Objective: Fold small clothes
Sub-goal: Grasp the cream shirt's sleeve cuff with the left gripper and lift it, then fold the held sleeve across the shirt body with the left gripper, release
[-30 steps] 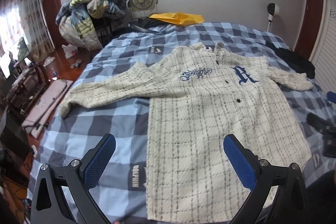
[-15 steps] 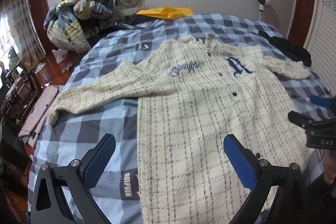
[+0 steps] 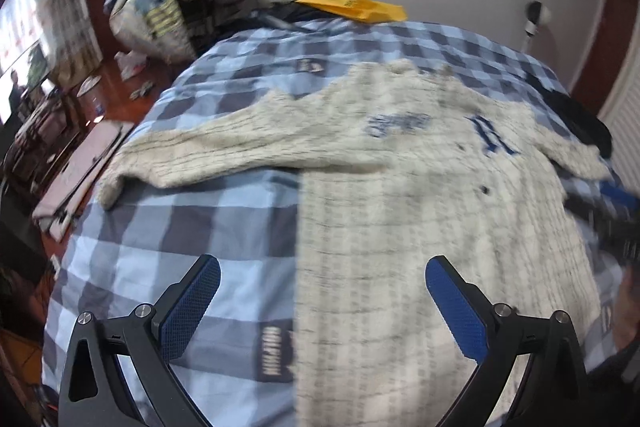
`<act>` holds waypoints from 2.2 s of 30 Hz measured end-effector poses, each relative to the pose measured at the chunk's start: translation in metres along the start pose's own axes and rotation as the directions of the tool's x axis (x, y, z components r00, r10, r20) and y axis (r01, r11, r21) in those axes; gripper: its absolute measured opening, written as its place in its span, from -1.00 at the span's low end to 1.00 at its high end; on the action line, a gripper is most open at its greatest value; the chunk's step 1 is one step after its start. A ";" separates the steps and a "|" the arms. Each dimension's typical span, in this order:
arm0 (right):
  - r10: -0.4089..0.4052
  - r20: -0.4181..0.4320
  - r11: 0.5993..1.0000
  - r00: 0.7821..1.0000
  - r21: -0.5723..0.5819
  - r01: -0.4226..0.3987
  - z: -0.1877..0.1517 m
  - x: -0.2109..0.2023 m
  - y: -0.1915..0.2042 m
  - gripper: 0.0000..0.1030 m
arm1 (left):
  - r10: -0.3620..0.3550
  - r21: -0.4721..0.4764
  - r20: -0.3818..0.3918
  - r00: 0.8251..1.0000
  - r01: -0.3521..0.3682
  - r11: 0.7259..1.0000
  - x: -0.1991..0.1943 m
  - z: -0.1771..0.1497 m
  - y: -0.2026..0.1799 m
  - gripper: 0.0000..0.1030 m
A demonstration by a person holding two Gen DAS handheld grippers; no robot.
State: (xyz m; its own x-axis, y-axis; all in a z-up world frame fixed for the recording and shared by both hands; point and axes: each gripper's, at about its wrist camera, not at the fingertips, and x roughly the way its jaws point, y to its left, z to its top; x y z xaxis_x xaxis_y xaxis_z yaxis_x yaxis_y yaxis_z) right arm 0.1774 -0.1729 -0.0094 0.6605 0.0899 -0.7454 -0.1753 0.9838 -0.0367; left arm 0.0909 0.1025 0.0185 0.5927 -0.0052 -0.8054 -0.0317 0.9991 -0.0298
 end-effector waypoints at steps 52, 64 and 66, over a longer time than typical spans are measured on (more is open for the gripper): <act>-0.153 0.004 0.988 0.988 -0.026 0.153 -0.011 0.049 0.006 0.98 | 0.439 -0.395 -0.059 0.896 -0.425 0.815 0.108 0.174 0.237 -0.65; -0.163 0.010 0.955 0.987 0.251 0.156 0.004 0.025 -0.061 0.98 | 0.376 -0.004 0.199 0.905 -0.383 0.924 0.075 0.275 -0.008 -0.65; -0.174 0.019 0.946 0.984 0.281 0.162 0.005 0.021 -0.071 0.98 | 0.345 0.020 0.197 0.918 -0.355 0.935 0.081 0.281 -0.044 -0.65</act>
State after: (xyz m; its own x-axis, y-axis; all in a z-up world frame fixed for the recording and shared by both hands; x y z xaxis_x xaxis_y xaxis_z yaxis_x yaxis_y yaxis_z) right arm 0.2069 -0.2397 -0.0188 0.6945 -0.0803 -0.7150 0.1463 0.9888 0.0311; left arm 0.3663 0.0699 0.1206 0.6915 0.3479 -0.6331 -0.2243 0.9365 0.2697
